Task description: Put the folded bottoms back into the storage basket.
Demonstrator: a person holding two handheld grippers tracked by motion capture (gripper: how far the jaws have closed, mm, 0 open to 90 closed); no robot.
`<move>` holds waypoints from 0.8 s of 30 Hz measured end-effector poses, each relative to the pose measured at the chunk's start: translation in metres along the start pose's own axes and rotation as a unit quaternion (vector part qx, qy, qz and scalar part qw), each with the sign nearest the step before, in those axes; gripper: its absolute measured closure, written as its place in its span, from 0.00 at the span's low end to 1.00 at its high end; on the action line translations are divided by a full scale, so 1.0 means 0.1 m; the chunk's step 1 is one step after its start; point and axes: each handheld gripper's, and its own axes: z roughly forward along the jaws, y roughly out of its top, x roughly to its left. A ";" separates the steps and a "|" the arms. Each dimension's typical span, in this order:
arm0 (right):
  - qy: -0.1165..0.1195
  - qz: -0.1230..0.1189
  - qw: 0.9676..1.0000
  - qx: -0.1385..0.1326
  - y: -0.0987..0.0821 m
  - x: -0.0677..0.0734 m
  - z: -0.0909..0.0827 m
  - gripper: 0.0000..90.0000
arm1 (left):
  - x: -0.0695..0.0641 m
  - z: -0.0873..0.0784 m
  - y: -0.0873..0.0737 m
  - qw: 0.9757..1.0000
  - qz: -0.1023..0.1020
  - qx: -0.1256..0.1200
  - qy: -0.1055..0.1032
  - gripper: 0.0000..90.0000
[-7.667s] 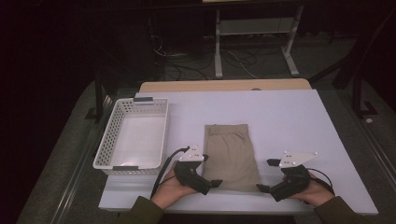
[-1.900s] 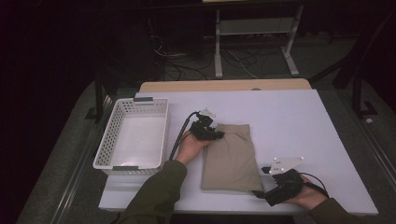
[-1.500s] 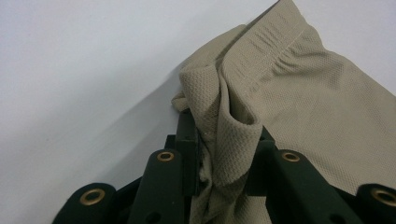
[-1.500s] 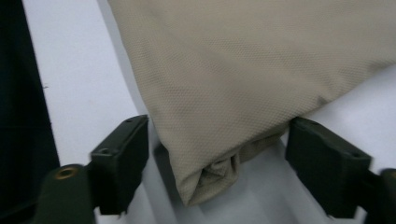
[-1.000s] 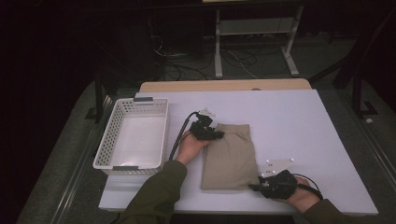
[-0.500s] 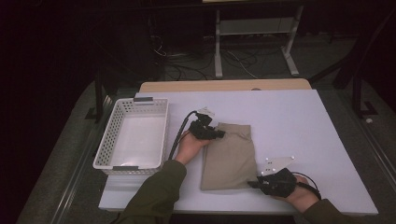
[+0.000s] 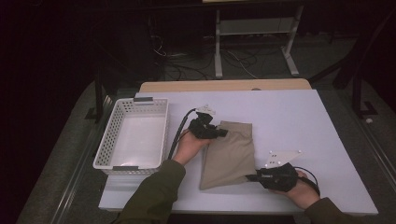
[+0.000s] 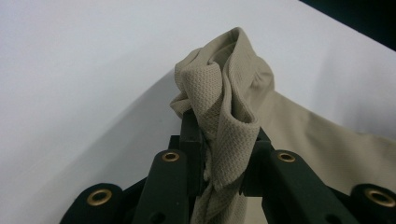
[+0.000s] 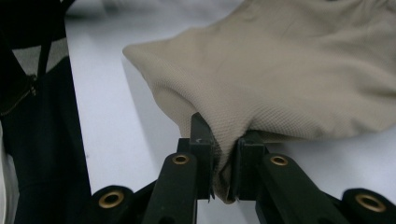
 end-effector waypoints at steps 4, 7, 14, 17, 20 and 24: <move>0.001 0.000 1.000 -0.015 0.06 -0.02 -0.02 0.89 | -0.05 -0.02 0.03 1.000 0.005 -0.004 -0.009 0.84; 0.000 -0.001 1.000 -0.023 0.09 -0.03 -0.03 0.89 | -0.09 -0.03 0.05 1.000 0.010 -0.004 -0.016 0.84; 0.003 -0.001 0.999 -0.042 0.18 -0.05 -0.02 0.89 | -0.21 -0.03 0.11 0.999 0.022 -0.007 -0.038 0.85; 0.003 -0.002 0.999 -0.050 0.24 -0.07 -0.02 0.89 | -0.27 -0.01 0.13 0.999 0.029 -0.003 -0.045 0.85; 0.003 -0.001 0.998 -0.057 0.28 -0.09 -0.01 0.89 | -0.32 0.01 0.15 0.998 0.037 -0.001 -0.051 0.85; 0.006 0.000 0.998 -0.065 0.33 -0.13 0.00 0.89 | -0.38 0.01 0.18 0.997 0.047 0.004 -0.055 0.85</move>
